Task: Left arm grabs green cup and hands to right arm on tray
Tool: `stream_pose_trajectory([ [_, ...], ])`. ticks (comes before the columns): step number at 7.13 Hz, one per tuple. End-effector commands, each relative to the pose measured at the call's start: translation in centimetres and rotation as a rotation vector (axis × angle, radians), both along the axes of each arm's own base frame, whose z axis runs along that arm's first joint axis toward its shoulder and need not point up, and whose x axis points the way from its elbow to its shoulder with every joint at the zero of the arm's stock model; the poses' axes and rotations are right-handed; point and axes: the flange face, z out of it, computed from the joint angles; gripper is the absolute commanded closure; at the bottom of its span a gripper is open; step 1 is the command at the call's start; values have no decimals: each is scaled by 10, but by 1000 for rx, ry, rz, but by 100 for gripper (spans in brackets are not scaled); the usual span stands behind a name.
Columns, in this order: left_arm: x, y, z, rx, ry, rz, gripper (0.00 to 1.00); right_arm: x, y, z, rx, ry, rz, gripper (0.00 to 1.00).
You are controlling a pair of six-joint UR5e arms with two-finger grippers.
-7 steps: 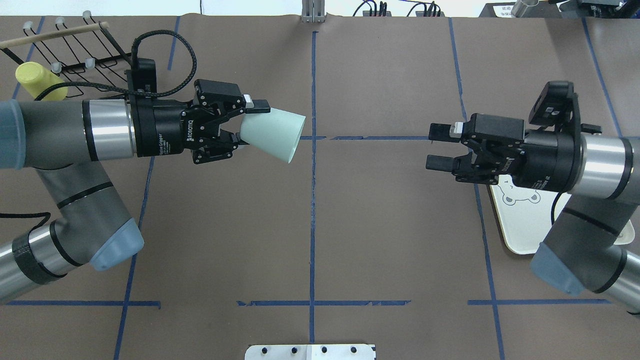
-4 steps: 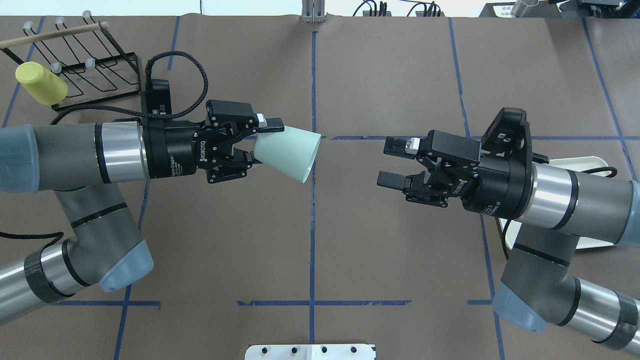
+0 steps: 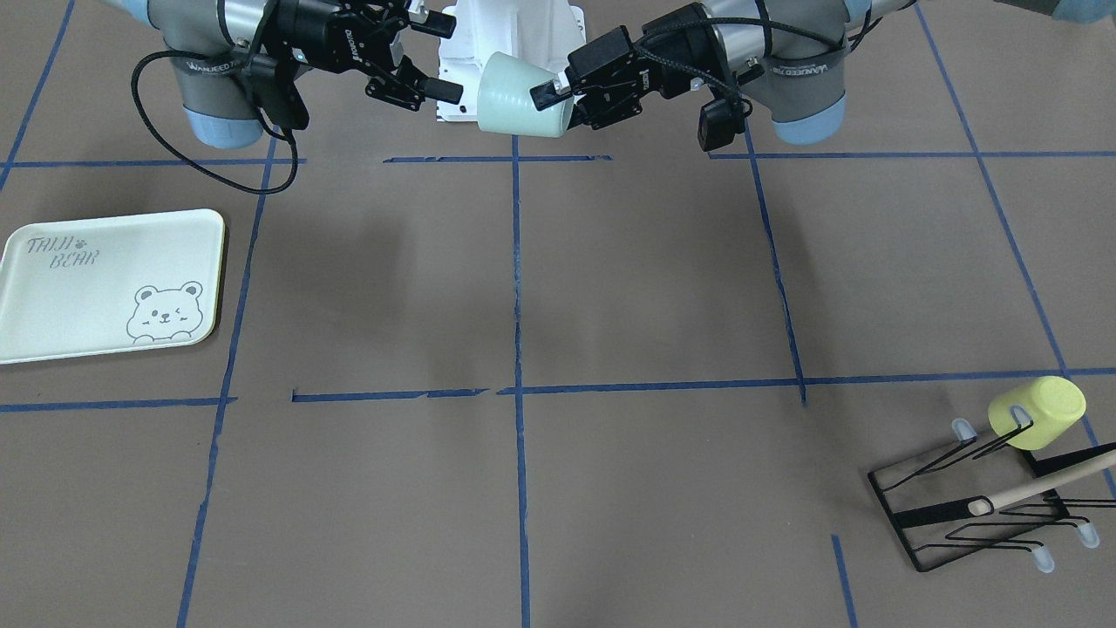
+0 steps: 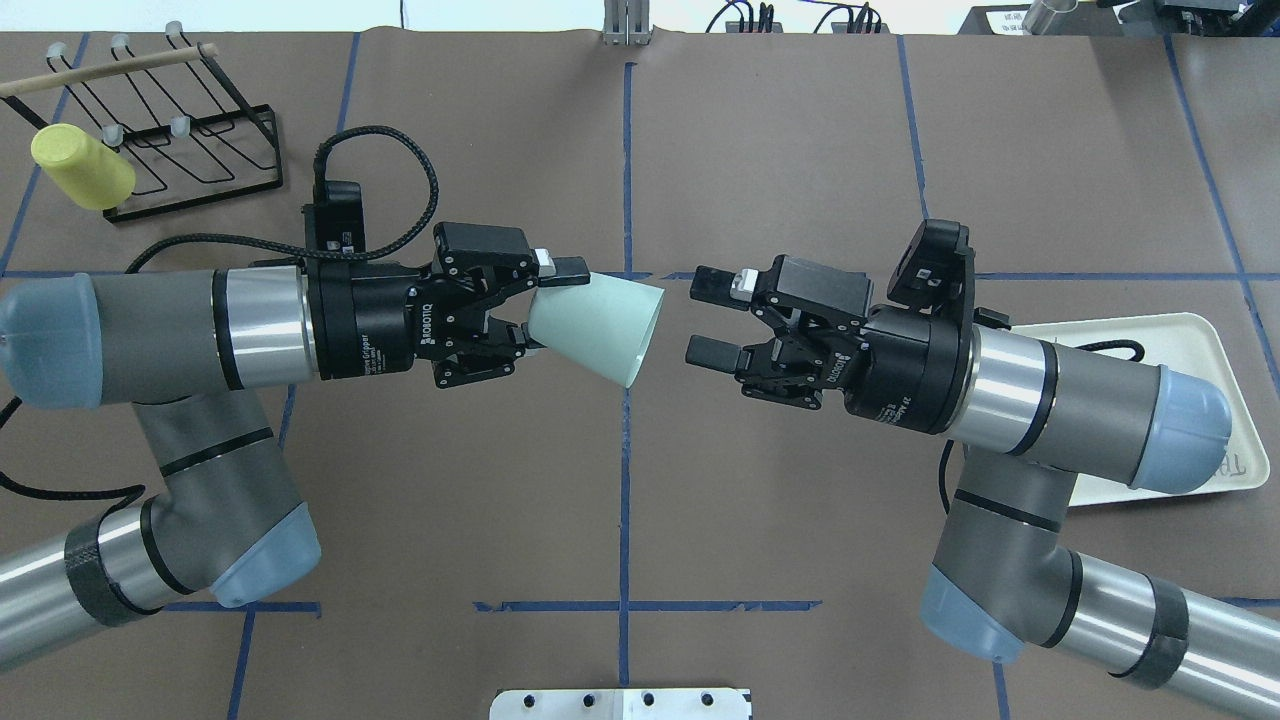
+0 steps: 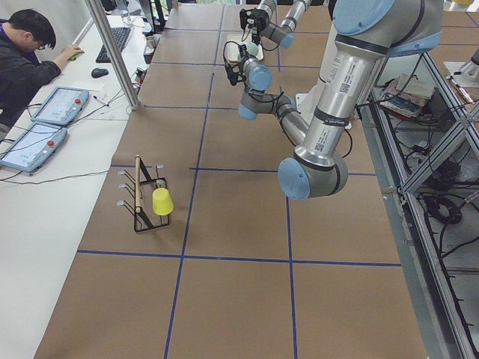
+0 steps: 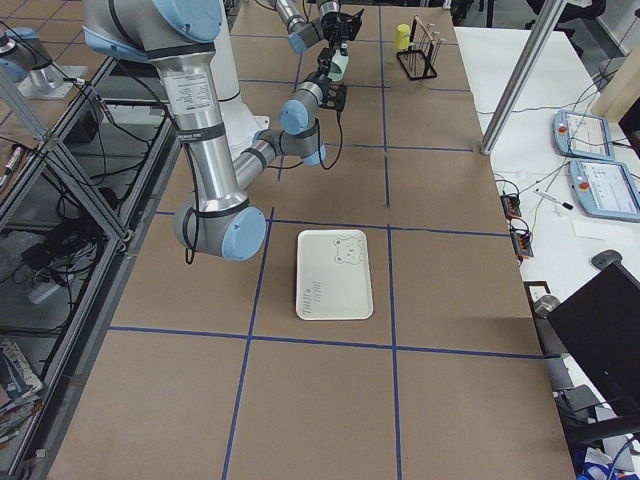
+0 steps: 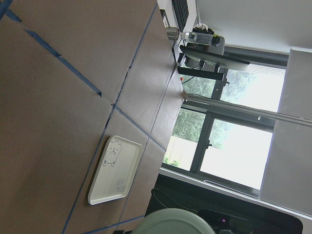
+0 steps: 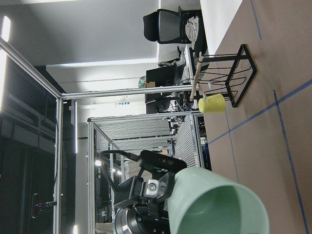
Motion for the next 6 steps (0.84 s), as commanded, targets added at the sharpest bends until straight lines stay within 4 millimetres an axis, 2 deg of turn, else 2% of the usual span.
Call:
stream_pose_trajectory([
  [1, 3, 2, -2, 2, 2, 6, 61, -10, -6, -19, -8, 12, 4, 2],
  [4, 3, 2, -4, 3, 5, 6, 61, -15, -9, -27, -19, 28, 6, 2],
  [6, 3, 2, -4, 4, 6, 6, 61, -21, -14, -44, -41, 36, 25, 6],
])
